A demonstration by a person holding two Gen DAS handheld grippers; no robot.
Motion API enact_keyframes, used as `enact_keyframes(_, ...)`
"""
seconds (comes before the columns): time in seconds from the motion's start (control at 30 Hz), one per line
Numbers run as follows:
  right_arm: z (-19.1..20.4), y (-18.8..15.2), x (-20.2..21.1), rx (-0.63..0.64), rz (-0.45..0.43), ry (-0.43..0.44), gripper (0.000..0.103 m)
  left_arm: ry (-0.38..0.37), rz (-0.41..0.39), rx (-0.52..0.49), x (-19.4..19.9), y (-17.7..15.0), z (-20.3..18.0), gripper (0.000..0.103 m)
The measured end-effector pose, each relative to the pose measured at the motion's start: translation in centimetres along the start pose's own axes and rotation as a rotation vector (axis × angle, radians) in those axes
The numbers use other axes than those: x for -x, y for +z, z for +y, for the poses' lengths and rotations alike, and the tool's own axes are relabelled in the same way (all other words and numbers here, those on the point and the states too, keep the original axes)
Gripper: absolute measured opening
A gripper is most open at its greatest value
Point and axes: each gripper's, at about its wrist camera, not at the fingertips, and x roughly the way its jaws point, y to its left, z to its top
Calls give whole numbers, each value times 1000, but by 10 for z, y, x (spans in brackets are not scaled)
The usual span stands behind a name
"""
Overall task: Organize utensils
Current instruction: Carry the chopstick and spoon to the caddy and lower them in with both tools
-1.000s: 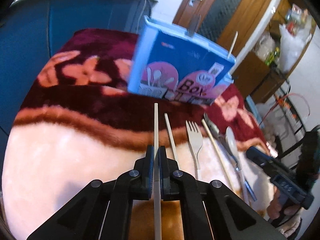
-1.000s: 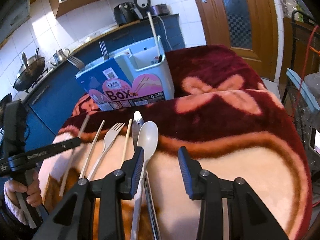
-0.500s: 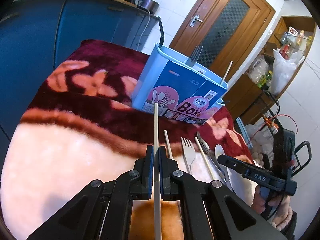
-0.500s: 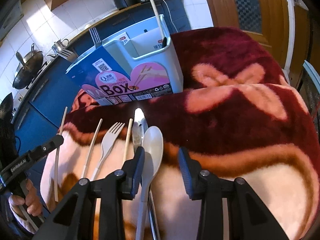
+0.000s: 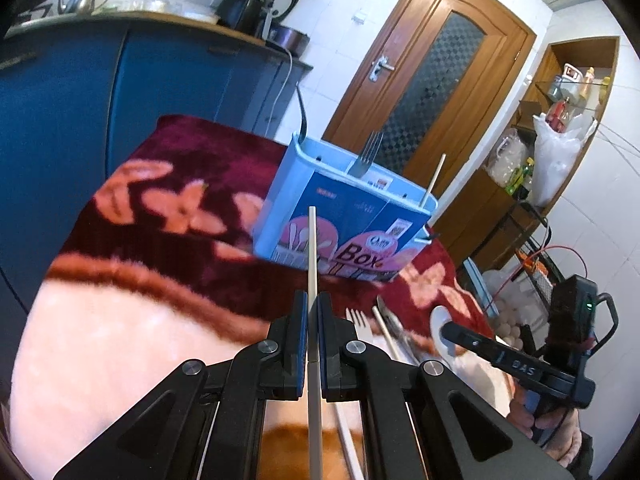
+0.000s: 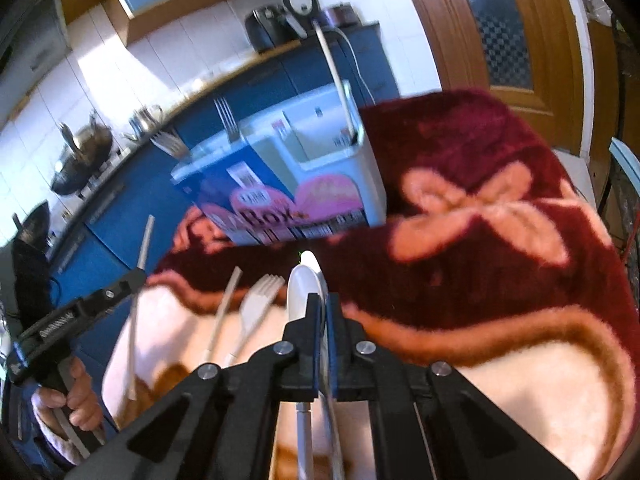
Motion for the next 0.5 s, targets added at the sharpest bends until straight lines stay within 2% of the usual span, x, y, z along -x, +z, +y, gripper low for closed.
enact_keyframes(0.27,6,10,24,-7,-152,30,4,14,-98,-37,8,25,-14,4)
enact_keyframes(0.5,12,27,41,32,-268,2,4,23,-200,-80,5,54,-31,4)
